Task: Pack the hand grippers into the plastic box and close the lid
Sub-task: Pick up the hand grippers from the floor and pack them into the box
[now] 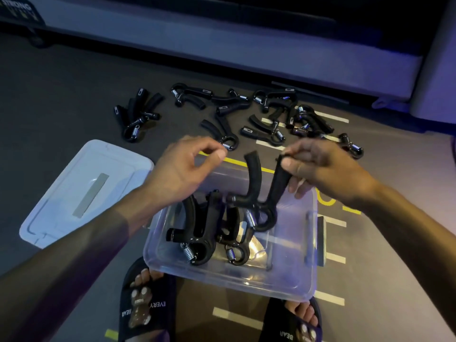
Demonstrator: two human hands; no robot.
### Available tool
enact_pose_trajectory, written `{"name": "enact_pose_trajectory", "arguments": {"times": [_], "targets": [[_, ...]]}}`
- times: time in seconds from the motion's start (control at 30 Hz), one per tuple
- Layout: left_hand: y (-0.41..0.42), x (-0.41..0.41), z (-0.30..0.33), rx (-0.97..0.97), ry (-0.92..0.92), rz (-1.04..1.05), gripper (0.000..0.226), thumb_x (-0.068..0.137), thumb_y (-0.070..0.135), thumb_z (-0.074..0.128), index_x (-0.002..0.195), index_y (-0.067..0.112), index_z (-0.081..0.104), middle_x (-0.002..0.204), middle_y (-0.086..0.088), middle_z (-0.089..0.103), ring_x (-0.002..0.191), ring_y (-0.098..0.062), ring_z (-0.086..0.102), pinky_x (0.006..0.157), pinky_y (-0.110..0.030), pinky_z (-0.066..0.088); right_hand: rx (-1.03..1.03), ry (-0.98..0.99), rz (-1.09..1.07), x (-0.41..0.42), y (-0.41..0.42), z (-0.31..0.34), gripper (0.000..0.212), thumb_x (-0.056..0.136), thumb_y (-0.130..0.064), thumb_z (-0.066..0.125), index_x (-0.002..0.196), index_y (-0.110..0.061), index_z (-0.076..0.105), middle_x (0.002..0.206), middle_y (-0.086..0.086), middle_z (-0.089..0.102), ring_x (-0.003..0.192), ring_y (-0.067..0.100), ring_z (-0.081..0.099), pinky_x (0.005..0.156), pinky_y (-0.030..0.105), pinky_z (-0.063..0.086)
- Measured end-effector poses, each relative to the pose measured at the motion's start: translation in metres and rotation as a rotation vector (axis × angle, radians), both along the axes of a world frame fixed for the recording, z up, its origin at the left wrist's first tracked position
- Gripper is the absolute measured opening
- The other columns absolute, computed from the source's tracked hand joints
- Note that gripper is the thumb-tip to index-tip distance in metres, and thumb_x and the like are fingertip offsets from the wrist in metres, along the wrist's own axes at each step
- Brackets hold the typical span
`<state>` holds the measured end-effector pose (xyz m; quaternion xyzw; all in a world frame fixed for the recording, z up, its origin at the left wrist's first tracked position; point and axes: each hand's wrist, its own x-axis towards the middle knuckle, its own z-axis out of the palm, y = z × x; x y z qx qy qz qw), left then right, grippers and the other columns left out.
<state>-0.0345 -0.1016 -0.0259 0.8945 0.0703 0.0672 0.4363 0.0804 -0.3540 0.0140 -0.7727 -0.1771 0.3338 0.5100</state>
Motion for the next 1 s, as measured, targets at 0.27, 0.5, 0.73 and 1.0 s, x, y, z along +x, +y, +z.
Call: {"name": "enact_pose_trajectory", "arguments": {"times": [0.27, 0.5, 0.73, 1.0], "targets": [[0.025, 0.010, -0.046, 0.222, 0.103, -0.085, 0.041, 0.102, 0.050, 0.037, 0.117, 0.029, 0.068, 0.115, 0.012, 0.066, 0.108, -0.017, 0.056, 0.100, -0.051, 0.043, -0.409, -0.028, 0.116, -0.035, 0.002, -0.082, 0.006, 0.099, -0.014, 0.057, 0.098, -0.011, 0.053, 0.071, 0.016, 0.072, 0.059, 0.023, 0.070, 0.074, 0.053, 0.059], [0.025, 0.004, -0.065, 0.229, 0.108, -0.060, 0.044, 0.103, 0.047, 0.033, 0.121, 0.024, 0.066, 0.116, 0.007, 0.068, 0.107, -0.018, 0.053, 0.098, -0.041, 0.043, -0.430, 0.047, 0.045, -0.048, 0.020, -0.120, 0.004, 0.101, -0.009, 0.052, 0.098, -0.012, 0.050, 0.072, 0.011, 0.059, 0.054, 0.019, 0.056, 0.046, 0.021, 0.048], [0.026, 0.007, -0.068, 0.247, 0.086, -0.051, 0.041, 0.104, 0.042, 0.035, 0.117, 0.021, 0.068, 0.112, 0.006, 0.068, 0.104, -0.018, 0.052, 0.095, -0.028, 0.036, -0.483, 0.149, -0.020, -0.043, 0.022, -0.141, 0.009, 0.103, -0.008, 0.045, 0.101, -0.015, 0.051, 0.062, 0.010, 0.060, 0.049, 0.017, 0.059, 0.054, 0.031, 0.053], [0.026, 0.007, -0.067, 0.259, 0.078, -0.060, 0.041, 0.104, 0.040, 0.035, 0.117, 0.020, 0.068, 0.113, 0.005, 0.068, 0.104, -0.017, 0.052, 0.094, -0.023, 0.032, -0.742, -0.075, 0.229, -0.041, 0.028, -0.148, 0.023, 0.099, -0.013, 0.046, 0.122, -0.011, 0.050, 0.111, 0.021, 0.068, 0.100, 0.039, 0.066, 0.087, 0.044, 0.054]]}}
